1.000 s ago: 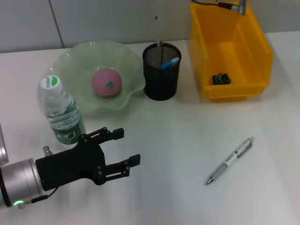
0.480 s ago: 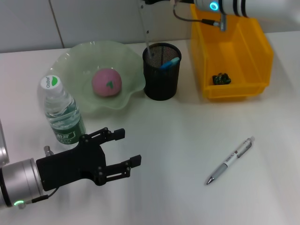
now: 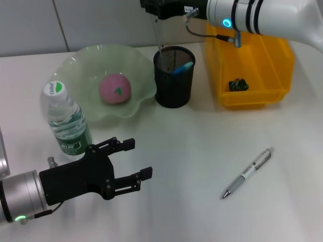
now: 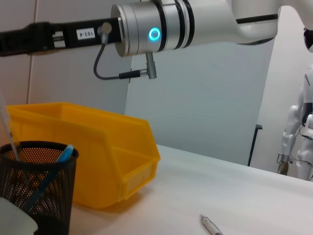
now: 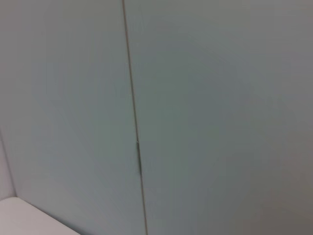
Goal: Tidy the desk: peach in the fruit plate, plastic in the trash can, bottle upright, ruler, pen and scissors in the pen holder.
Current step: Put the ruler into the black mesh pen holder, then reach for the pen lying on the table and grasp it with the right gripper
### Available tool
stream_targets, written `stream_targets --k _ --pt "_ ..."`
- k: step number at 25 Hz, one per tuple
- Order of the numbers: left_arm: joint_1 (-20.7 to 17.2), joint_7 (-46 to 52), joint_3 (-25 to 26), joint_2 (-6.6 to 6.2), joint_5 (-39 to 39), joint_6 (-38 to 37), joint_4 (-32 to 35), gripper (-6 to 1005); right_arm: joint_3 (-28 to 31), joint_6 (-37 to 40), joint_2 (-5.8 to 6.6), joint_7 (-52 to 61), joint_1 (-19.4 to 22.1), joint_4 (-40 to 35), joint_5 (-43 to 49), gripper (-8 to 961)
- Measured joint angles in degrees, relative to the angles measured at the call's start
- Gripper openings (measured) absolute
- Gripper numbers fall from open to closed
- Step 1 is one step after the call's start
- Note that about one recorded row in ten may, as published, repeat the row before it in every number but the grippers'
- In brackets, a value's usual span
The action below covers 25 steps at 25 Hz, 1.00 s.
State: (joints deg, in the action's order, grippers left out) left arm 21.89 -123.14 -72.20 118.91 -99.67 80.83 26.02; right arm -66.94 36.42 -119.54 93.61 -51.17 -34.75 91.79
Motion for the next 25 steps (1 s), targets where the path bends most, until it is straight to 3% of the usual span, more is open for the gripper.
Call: stream_targets --k 14,25 --pt "-0.1 0.0 0.2 -0.06 0.0 0.6 0.0 808 -2.3 0.2 -0.08 -6.6 0.9 2.7 -5.8 381" --pt "-0.3 0.0 0.5 -0.09 0.0 0.8 0.0 809 -2.2 1.8 -0.07 -6.2 3.1 1.5 -6.5 605"
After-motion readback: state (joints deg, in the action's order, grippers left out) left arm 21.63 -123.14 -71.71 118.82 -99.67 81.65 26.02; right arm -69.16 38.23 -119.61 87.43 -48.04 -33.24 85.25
